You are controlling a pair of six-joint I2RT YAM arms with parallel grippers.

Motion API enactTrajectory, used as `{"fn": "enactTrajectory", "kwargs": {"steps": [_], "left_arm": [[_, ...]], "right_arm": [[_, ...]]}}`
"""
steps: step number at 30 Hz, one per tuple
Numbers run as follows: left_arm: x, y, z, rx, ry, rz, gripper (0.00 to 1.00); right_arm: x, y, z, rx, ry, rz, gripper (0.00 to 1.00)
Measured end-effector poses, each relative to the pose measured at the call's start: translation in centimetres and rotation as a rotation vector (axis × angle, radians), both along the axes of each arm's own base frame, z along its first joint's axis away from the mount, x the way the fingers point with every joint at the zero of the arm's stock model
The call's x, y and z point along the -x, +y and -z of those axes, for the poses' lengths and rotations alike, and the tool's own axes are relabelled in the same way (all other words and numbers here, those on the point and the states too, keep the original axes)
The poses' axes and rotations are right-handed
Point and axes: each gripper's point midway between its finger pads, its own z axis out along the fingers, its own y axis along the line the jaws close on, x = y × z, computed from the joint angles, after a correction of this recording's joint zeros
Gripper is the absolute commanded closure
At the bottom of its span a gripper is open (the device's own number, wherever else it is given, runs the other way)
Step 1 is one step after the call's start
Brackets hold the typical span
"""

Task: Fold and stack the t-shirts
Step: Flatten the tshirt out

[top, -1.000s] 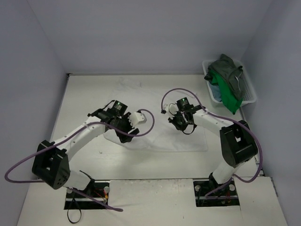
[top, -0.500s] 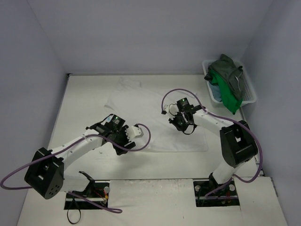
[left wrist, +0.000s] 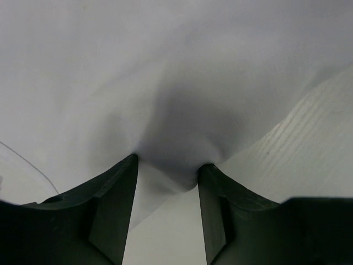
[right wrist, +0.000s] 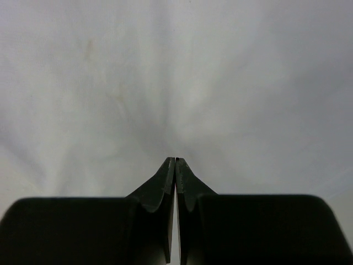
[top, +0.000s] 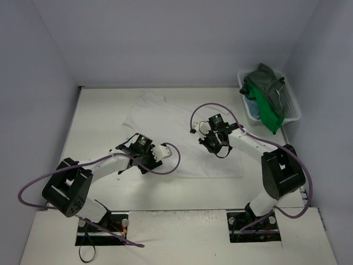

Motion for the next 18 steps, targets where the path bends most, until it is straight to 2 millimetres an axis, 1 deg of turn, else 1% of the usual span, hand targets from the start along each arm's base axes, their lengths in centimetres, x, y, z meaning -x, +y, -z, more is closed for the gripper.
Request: {"fn": "enactTrajectory", "kwargs": {"steps": [2, 3, 4, 5, 8, 9, 11, 13, 15, 16, 18], "left_arm": [[-0.2, -0.2, 0.1, 0.006, -0.006, 0.003, 0.66], [-0.2, -0.3, 0.1, 0.006, -0.007, 0.005, 0.74], [-0.1, -0.4, 0.1, 0.007, -0.004, 0.007, 0.78], [-0.1, -0.4, 0.2, 0.005, -0.002, 0.011, 0.86], [0.3, -0.3, 0.1, -0.002, 0.016, 0.027, 0.93], [0.4, -0.3, 0.0, -0.005, 0.023, 0.033, 0.96], [0.4, -0.5, -0.6, -0.007, 0.033, 0.050, 0.99], [-0.1, -0.9, -1.7, -0.003, 0.025, 0.070, 0.99], [-1.1, -1.4, -3.3, 0.014, 0.002, 0.082, 0.99], [-1.7, -1.7, -4.1, 0.026, -0.012, 0.088, 0.97], [-3.3, -2.2, -6.3, 0.050, -0.050, 0.092, 0.96]], "right_arm": [[0.0, 0.0, -0.3, -0.004, -0.008, 0.000, 1.00], [-0.1, 0.0, -0.4, -0.005, -0.012, -0.001, 1.00], [-0.1, 0.0, -0.5, -0.006, -0.015, -0.001, 1.00], [-0.1, 0.0, -0.6, -0.006, -0.017, -0.003, 1.00], [-0.1, -0.1, -0.6, -0.006, -0.016, -0.002, 1.00], [-0.1, -0.1, -0.6, -0.007, -0.016, -0.001, 1.00], [-0.1, 0.0, -0.6, -0.013, -0.013, -0.003, 1.00], [-0.1, 0.1, -0.5, -0.017, -0.010, -0.005, 1.00], [0.0, 0.2, -0.4, -0.019, -0.005, -0.006, 1.00], [0.0, 0.2, -0.2, -0.020, -0.002, -0.006, 1.00], [0.0, 0.2, 0.1, -0.018, 0.010, -0.008, 1.00]]}}
